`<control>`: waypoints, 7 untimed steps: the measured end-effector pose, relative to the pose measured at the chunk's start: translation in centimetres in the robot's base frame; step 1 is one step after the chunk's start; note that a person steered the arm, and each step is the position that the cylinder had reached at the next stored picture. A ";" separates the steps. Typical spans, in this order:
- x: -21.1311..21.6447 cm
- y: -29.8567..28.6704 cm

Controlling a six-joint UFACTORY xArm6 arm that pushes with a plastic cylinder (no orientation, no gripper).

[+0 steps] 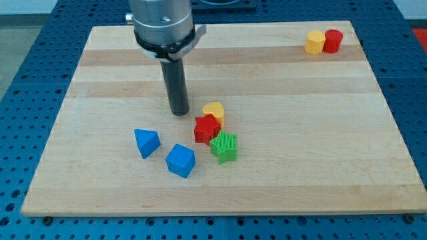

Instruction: Slide the blue triangle left of the green star

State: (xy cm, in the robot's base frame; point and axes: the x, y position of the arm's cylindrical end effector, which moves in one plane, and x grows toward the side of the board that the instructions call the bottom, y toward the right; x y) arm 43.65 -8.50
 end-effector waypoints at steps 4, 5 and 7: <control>3.4 -9.0; 6.9 -7.0; 8.5 -1.4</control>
State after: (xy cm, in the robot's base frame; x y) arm 52.15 -9.92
